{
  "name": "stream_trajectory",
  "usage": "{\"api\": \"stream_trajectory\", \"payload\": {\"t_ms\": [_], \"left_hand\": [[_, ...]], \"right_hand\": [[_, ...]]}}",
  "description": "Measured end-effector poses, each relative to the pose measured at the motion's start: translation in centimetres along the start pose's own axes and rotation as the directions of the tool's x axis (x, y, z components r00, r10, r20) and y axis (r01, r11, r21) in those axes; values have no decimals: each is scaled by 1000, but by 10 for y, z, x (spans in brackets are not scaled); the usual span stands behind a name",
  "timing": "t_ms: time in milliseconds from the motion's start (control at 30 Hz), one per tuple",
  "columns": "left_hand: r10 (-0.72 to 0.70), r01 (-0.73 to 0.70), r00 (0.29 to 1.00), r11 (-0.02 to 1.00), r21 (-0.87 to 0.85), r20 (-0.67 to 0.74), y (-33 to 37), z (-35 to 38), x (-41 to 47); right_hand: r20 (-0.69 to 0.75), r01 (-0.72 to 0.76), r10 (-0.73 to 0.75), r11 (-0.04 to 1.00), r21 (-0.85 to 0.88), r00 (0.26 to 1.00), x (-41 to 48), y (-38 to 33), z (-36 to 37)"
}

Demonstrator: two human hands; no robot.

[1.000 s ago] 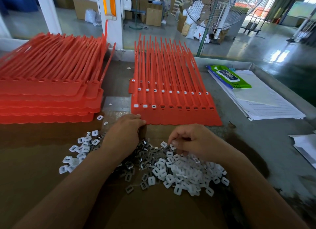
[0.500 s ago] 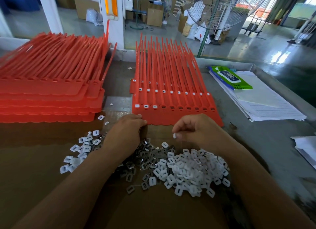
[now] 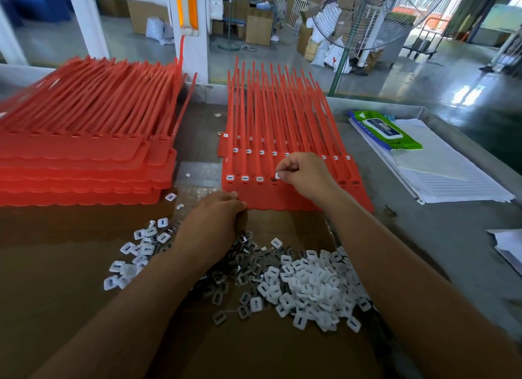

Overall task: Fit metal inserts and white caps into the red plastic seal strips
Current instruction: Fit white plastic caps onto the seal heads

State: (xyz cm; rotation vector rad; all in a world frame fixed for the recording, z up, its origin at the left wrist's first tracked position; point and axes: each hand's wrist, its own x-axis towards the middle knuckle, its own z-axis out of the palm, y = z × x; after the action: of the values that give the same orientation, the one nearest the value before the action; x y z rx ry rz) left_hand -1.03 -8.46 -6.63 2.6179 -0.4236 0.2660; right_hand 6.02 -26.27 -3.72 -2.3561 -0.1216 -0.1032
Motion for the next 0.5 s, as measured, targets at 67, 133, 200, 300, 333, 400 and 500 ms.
{"api": "stream_trajectory", "payload": {"t_ms": [67,133,200,300,333,400,500], "left_hand": [[-1,1,1000,1000,4,-1,1,0,0],[4,-4,1000,1000,9,-3,1,0,0],[8,-8,1000,1000,1,-10,1,0,1],[17,-17,1000,1000,-13,-17,1,0,0],[19,-19,1000,1000,-12,-17,1,-1,0],[16,-16,1000,1000,-4,-9,1,-1,0],[5,-5,1000,1000,0,3,1,-1,1]], "right_hand": [[10,-24,24,1000,-8,1000,5,1,4],[29,-27,28,998,-48,999,8,1,6],[46,-17,22,996,-92,999,10,2,8],[70,-22,31,991,-130,997,12,1,9],[78,-27,38,990,-137,996,12,1,9],[90,-45,58,989,-139,994,13,0,9],[93,-68,83,986,-155,992,14,-2,8]]}}
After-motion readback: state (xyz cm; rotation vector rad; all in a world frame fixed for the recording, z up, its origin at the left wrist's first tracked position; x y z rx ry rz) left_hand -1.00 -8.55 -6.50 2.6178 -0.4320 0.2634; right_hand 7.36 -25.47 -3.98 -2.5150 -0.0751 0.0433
